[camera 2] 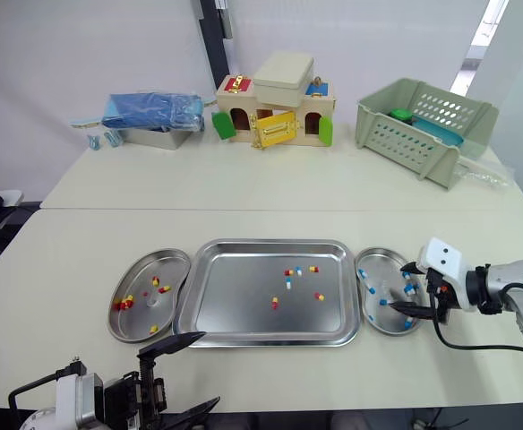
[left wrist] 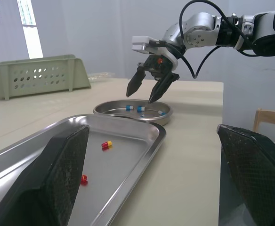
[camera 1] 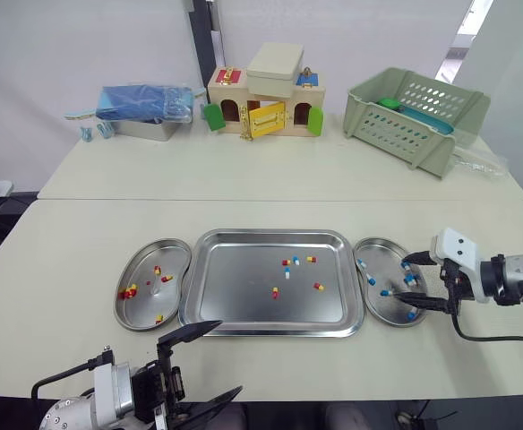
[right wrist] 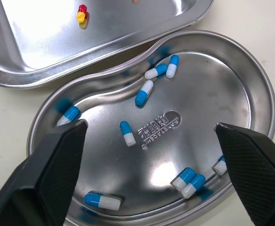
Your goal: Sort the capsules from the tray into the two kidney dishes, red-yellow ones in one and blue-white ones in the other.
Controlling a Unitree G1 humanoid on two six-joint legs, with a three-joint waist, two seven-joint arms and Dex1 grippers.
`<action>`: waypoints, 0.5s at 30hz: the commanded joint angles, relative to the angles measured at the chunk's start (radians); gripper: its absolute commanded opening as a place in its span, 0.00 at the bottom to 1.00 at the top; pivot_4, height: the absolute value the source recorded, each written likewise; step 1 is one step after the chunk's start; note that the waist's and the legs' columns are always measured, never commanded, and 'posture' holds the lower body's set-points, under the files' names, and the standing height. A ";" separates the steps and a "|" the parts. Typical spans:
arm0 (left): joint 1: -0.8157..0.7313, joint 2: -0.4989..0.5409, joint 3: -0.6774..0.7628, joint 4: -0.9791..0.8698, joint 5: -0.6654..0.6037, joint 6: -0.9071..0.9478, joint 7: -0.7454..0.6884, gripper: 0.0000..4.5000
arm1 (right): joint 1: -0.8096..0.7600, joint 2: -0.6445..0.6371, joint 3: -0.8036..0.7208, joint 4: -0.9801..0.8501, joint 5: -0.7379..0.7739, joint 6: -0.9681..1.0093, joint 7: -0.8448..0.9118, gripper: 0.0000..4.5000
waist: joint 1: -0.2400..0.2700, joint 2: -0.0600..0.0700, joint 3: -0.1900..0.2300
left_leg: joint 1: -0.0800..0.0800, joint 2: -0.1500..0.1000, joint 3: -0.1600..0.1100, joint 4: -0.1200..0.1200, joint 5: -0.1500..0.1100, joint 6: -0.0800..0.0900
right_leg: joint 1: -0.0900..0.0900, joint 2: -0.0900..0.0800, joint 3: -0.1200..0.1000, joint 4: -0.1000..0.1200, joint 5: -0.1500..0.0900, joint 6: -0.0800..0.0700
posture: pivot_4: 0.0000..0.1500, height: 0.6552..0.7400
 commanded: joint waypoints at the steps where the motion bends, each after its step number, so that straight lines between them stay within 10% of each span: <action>1: 0.015 0.002 0.009 -0.032 0.005 0.000 0.013 1.00 | -0.022 -0.014 -0.017 0.002 0.022 -0.014 0.014 0.99 | 0.000 0.000 0.000 | 0.000 0.000 0.000 0.000 0.000 0.000 | 0.000 0.000 0.000 0.000 0.000 0.000 | 1.00 1.00; 15: 0.101 0.225 0.449 -0.176 -0.254 0.521 0.405 1.00 | 0.064 -0.089 -0.290 0.171 0.187 -0.038 0.150 0.99 | 0.001 -0.001 0.000 | 0.000 0.000 -0.001 0.000 0.000 0.000 | 0.001 0.000 0.000 0.000 0.000 0.000 | 1.00 1.00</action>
